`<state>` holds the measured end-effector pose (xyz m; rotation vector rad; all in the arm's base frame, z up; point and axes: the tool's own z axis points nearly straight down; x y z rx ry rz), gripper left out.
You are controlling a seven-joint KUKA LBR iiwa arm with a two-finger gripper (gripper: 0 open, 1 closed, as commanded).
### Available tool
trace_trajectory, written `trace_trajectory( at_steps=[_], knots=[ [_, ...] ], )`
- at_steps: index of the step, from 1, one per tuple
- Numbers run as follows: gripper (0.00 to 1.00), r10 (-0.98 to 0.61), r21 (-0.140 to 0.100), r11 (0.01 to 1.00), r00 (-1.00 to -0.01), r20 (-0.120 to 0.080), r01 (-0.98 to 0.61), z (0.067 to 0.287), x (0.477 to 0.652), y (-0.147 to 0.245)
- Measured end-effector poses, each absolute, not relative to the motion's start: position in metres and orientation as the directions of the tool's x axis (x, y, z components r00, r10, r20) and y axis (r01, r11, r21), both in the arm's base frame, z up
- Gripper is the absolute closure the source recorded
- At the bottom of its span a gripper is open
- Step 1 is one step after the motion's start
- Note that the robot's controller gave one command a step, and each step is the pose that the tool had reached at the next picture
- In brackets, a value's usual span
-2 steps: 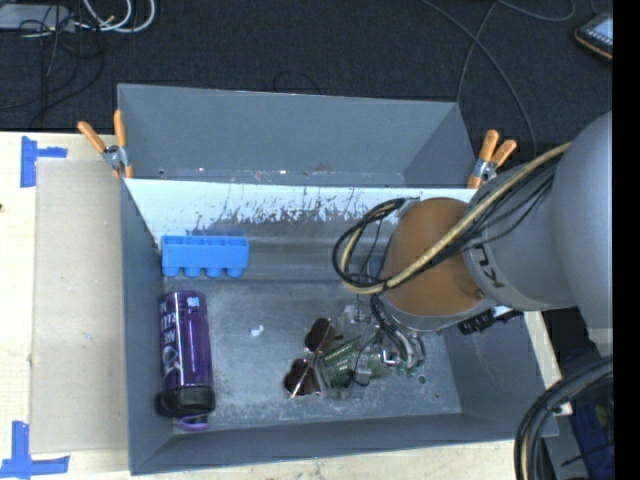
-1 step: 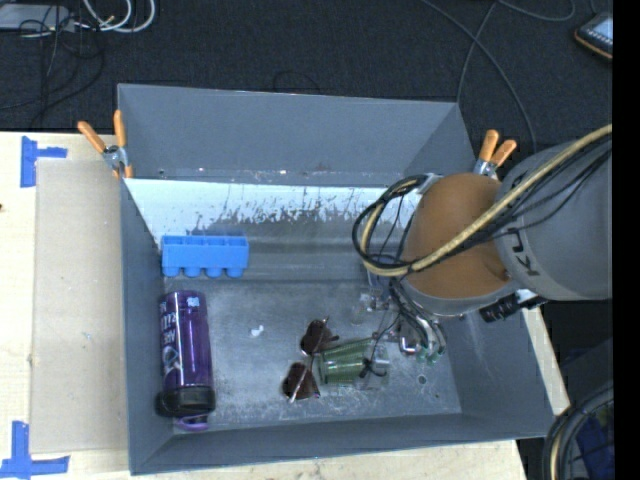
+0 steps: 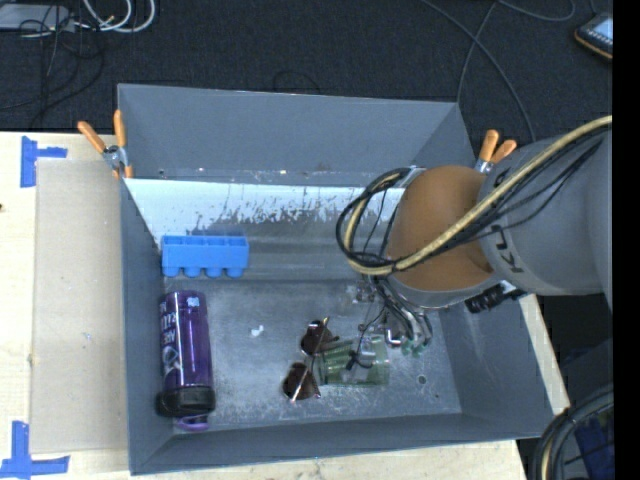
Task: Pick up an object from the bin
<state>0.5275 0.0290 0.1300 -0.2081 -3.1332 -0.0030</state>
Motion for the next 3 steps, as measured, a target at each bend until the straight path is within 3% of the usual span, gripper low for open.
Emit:
trace_trajectory(
  at_steps=[1,2,3],
  knots=[
    [0.00,0.172,-0.001,0.985,-0.985,0.011,0.172,0.086,0.527,0.022],
    [0.00,0.120,-0.001,0.993,-0.993,0.006,0.120,0.082,0.510,0.023],
    [0.00,-0.153,0.001,0.988,-0.988,0.010,-0.153,0.088,0.490,0.009]
  ],
)
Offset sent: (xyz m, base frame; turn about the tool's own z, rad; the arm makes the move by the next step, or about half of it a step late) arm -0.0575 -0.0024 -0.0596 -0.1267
